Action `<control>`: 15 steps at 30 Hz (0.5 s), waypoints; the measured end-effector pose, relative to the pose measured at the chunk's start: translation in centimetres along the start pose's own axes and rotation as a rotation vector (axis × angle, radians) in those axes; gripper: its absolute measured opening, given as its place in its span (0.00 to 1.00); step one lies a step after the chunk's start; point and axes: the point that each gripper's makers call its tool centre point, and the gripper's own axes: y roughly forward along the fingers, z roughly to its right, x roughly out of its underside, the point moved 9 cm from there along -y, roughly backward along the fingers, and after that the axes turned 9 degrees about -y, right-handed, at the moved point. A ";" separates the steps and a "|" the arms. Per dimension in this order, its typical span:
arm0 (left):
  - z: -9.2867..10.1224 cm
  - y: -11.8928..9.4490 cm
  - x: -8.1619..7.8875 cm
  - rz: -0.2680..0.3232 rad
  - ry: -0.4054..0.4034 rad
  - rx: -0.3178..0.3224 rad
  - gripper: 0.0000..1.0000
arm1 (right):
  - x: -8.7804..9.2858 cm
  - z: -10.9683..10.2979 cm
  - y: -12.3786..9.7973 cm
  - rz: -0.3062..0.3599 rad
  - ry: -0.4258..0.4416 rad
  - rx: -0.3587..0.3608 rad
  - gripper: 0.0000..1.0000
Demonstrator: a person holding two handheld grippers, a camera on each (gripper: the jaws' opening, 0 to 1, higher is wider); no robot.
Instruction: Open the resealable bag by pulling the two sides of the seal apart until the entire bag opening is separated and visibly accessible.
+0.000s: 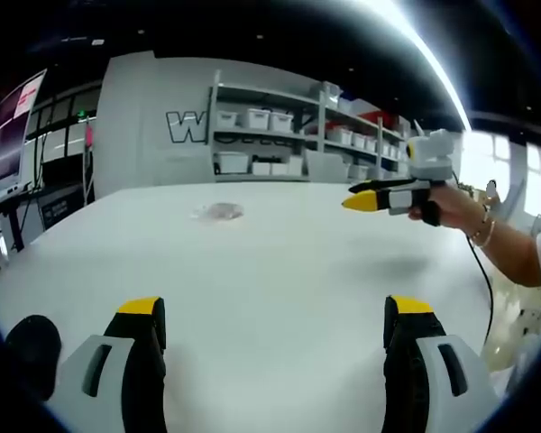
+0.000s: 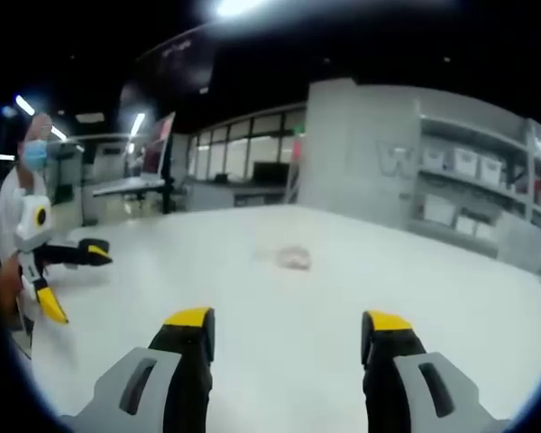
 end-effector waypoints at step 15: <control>-0.2 -0.1 -0.2 0.004 -0.005 0.001 0.99 | 0.1 0.0 0.9 -0.009 -0.009 -0.005 0.63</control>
